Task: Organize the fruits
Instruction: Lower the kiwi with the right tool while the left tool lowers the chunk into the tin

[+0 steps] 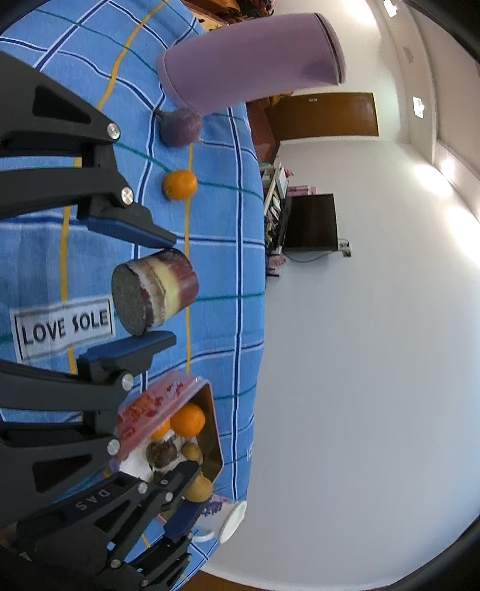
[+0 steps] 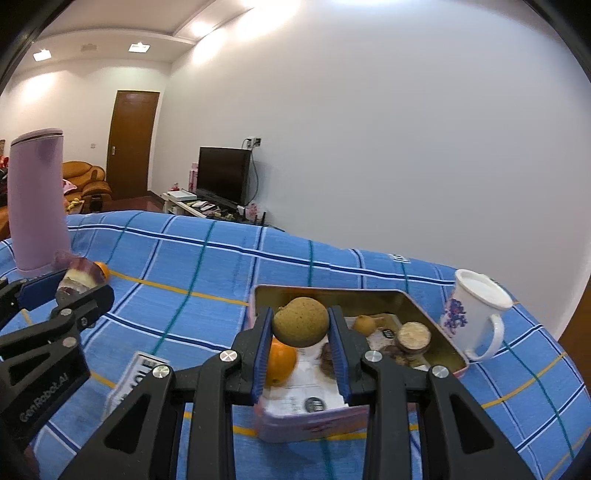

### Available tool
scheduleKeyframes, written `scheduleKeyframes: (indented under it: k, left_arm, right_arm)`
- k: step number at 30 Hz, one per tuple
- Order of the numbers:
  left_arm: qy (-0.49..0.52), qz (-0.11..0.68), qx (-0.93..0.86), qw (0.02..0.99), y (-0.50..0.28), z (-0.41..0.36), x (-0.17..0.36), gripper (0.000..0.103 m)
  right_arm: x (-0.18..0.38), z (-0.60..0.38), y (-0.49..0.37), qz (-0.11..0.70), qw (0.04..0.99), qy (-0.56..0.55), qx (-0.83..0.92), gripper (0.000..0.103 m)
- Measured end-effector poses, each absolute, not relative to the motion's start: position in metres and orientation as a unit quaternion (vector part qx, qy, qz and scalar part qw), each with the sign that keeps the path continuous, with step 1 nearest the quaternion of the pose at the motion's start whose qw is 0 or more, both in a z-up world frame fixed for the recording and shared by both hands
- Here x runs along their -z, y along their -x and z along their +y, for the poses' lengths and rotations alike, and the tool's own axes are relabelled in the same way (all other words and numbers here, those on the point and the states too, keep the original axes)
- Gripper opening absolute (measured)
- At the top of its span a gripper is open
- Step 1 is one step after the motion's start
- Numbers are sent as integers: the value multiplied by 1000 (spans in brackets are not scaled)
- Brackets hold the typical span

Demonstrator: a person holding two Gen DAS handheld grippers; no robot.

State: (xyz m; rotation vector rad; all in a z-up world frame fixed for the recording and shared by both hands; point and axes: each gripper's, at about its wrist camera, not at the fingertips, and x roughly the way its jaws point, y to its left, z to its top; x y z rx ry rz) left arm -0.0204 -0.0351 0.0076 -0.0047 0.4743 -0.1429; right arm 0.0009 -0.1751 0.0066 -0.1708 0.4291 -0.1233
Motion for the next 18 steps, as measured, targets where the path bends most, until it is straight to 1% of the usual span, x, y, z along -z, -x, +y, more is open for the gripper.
scheduleKeyframes:
  k: [11,18]
  left_arm:
    - [-16,222,109,969,23,-81,-18,48]
    - [-15,227,130,965,17,-110,-20,48]
  right_arm:
    - [-8,-213,0,210,969,92,92,32]
    - [-9,-232,-1,211,967,91,110,32]
